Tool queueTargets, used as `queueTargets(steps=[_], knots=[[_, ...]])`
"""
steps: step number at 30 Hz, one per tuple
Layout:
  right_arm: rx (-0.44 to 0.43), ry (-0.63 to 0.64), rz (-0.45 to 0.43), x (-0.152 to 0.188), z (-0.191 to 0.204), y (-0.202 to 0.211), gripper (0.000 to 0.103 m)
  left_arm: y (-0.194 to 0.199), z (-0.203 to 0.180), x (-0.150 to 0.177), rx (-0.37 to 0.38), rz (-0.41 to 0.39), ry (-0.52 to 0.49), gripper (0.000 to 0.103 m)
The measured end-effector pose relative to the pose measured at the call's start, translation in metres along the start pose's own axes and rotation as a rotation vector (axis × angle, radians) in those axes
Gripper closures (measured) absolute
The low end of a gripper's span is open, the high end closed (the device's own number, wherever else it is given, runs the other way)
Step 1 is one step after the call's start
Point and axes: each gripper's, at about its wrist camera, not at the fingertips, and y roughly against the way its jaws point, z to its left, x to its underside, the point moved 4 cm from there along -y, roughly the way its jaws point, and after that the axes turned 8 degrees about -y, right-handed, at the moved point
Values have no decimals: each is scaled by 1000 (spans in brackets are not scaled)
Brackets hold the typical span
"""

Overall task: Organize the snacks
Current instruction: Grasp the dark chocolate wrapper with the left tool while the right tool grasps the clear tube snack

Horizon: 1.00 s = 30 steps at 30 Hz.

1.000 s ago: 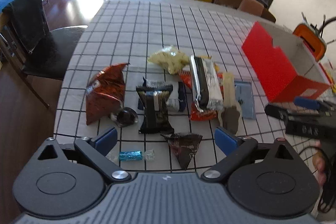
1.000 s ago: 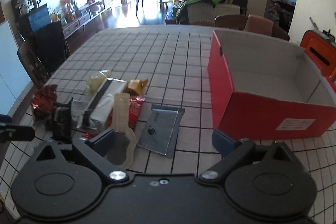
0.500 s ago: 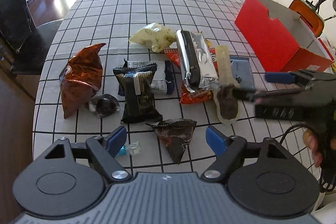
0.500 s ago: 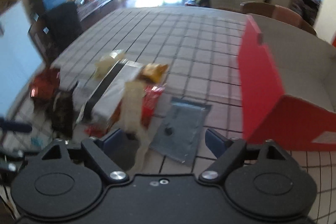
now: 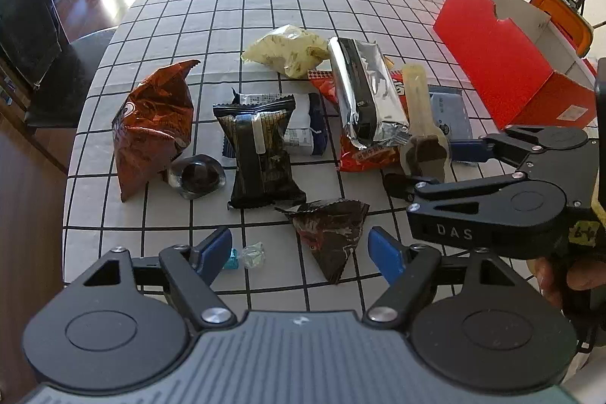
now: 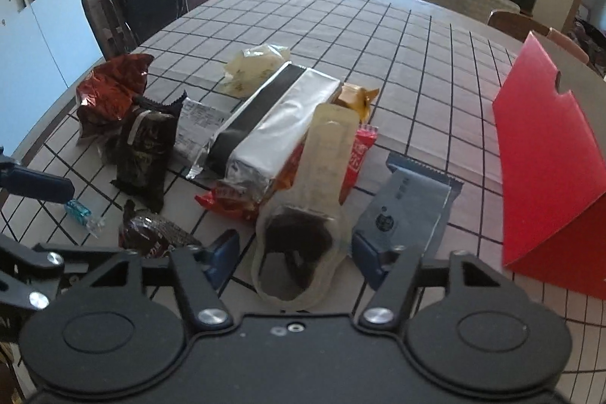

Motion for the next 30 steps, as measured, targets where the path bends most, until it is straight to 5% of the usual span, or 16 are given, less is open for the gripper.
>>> queueTargets(steps=[4,13,21,30], knots=[[1,-27,1,0,-5,0,52,-5,-4,-1,1,3,-23,25],[-46,-41,-20,1,-11,10,53,-28,-20,-5,15,24,-93,40],[-52,-49,-25,3,-15,18,53,-38,-17,-9,10,28,-81,47],[-31,-69,-49,7,-17,30,53,-38,-12,-11,2,6,-69,67]])
